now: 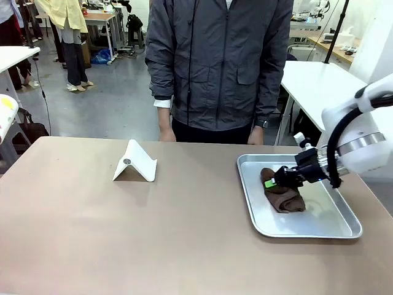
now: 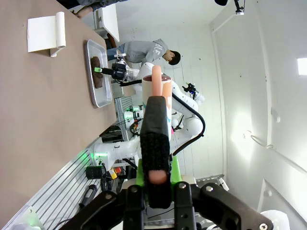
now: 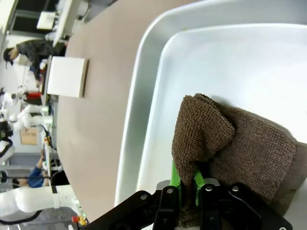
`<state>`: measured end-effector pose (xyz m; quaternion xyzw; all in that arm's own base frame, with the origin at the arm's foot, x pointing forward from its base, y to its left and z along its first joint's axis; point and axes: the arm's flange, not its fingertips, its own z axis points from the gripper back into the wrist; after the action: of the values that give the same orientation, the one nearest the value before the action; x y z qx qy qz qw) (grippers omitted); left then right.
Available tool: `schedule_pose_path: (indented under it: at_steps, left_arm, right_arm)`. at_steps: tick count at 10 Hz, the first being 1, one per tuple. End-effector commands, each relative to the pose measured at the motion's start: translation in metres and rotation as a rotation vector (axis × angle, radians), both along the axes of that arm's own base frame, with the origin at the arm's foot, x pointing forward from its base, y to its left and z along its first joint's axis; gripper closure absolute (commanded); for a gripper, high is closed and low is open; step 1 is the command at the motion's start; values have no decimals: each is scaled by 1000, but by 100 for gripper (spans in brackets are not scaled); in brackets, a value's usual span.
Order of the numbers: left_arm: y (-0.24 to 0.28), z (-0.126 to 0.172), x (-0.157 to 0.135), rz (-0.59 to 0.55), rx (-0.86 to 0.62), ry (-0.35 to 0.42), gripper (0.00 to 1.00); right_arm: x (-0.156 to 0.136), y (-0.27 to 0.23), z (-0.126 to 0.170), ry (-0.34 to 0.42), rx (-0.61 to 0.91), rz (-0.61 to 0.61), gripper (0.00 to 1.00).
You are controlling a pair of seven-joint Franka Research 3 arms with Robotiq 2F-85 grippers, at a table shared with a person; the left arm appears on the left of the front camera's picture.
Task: Clean the surface of the table.
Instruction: Clean the area not pointed to by the person.
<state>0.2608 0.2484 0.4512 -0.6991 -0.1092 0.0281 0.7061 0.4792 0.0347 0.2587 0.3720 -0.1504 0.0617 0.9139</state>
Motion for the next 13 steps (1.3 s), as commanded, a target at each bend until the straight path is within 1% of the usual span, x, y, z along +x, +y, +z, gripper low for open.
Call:
schedule_pose_path:
  at_steps: [1, 3, 4, 5, 7, 8, 9, 10, 11, 12, 13]
  left_arm:
    - [0, 5, 1, 11, -14, -3, 78]
    - [0, 5, 1, 11, -14, -3, 78]
    - [0, 5, 1, 11, -14, -3, 78]
    - [0, 5, 1, 11, -14, -3, 78]
    - [0, 5, 1, 11, -14, -3, 78]
    - [0, 5, 1, 11, -14, -3, 78]
    - [0, 5, 1, 11, -14, -3, 78]
    - [0, 5, 1, 11, -14, -3, 78]
    - [0, 5, 1, 11, -14, -3, 78]
    - [0, 5, 1, 11, -14, -3, 78]
    - [0, 5, 1, 11, -14, -3, 78]
  right_arm:
    - [-13, -37, -9, 40, -74, -90, 91]
    - [-19, -58, -9, 34, -63, -153, 91]
    - [-23, -67, -6, 19, -37, -178, 91]
    - [-27, -73, 0, -8, 29, -187, 91]
    - [-37, -79, 21, -114, 287, -186, 91]
    - [-47, -80, 36, -163, 467, -172, 91]
    - [-58, -81, 50, -195, 605, -151, 91]
    - [-69, -80, 61, -197, 730, -137, 91]
    - [-81, -79, 73, -211, 771, -132, 91]
    - [-97, -75, 88, -187, 834, -67, 91]
    - [-110, -73, 102, -141, 908, -13, 91]
